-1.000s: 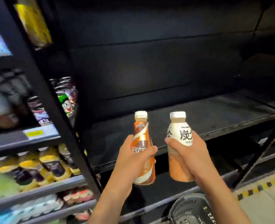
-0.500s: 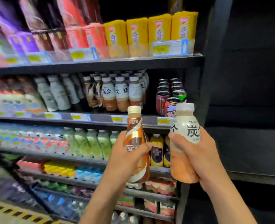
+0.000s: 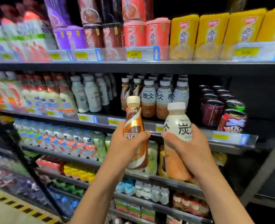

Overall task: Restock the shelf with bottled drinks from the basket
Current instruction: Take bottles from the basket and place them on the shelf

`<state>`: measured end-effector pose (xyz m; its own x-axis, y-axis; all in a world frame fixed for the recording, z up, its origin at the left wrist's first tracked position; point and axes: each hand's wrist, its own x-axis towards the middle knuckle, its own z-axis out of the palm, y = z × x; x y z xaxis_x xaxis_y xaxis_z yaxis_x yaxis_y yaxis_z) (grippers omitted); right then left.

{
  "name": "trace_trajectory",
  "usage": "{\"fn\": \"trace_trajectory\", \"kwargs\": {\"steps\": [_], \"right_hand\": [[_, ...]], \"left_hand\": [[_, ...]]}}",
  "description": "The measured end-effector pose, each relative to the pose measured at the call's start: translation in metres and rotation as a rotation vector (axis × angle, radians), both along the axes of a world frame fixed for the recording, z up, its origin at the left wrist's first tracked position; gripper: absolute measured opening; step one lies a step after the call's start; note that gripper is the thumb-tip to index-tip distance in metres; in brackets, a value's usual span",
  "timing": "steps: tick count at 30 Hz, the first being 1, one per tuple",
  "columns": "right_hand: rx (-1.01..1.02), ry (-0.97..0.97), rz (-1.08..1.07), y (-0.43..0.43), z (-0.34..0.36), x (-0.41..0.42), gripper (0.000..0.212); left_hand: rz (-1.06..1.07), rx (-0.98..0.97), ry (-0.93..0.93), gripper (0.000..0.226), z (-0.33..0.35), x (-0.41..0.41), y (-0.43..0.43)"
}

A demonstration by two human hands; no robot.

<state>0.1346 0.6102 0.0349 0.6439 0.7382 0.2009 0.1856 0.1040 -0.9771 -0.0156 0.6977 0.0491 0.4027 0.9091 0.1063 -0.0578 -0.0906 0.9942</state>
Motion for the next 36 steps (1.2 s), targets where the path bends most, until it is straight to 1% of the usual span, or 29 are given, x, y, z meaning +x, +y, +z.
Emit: {"fn": "trace_trajectory", "kwargs": {"steps": [4,9,14,17,18,21,23,24,27,29,31,32,33,34,36], "right_hand": [[0.001,-0.028,-0.005,0.032,0.003,0.004,0.034],[0.003,-0.052,-0.036,0.072,0.010,0.014,0.039],[-0.015,-0.044,-0.090,0.105,0.019,0.021,0.042],[0.009,-0.016,-0.136,0.122,0.023,0.025,0.034],[0.020,-0.004,-0.160,0.127,0.024,0.026,0.035],[0.042,0.025,-0.248,0.143,0.024,0.034,0.052],[0.043,0.034,-0.300,0.151,0.025,0.041,0.061],[0.037,0.028,-0.325,0.154,0.025,0.045,0.059],[0.022,-0.007,-0.370,0.162,0.023,0.052,0.031],[-0.010,-0.044,-0.388,0.165,0.020,0.055,0.020],[-0.030,-0.079,-0.407,0.168,0.017,0.057,0.020],[-0.035,-0.091,-0.417,0.169,0.016,0.059,0.019],[-0.043,-0.106,-0.430,0.170,0.016,0.060,0.018],[-0.056,-0.126,-0.438,0.170,0.015,0.062,0.018],[-0.080,-0.151,-0.440,0.170,0.012,0.064,0.020]], "left_hand": [[0.054,0.024,-0.009,0.031,0.000,0.003,0.036],[0.073,0.009,0.000,0.044,0.003,0.007,0.077],[0.083,0.023,-0.017,0.044,0.008,0.009,0.116],[0.071,0.045,-0.009,0.041,0.010,0.012,0.145],[0.060,0.039,-0.001,0.038,0.013,0.013,0.154],[0.005,0.027,0.021,0.023,0.018,0.019,0.183],[-0.015,0.027,0.051,0.020,0.018,0.024,0.200],[-0.006,0.033,0.079,0.019,0.019,0.026,0.206],[0.012,0.050,0.170,0.025,0.013,0.034,0.226],[0.008,0.045,0.210,0.027,0.010,0.039,0.236],[0.009,0.054,0.274,0.022,0.006,0.041,0.242],[0.020,0.053,0.302,0.040,0.003,0.042,0.246],[0.021,0.075,0.327,0.032,0.001,0.043,0.249],[0.040,0.093,0.327,0.041,-0.002,0.044,0.252],[0.033,0.120,0.325,0.048,-0.005,0.045,0.255]]}}
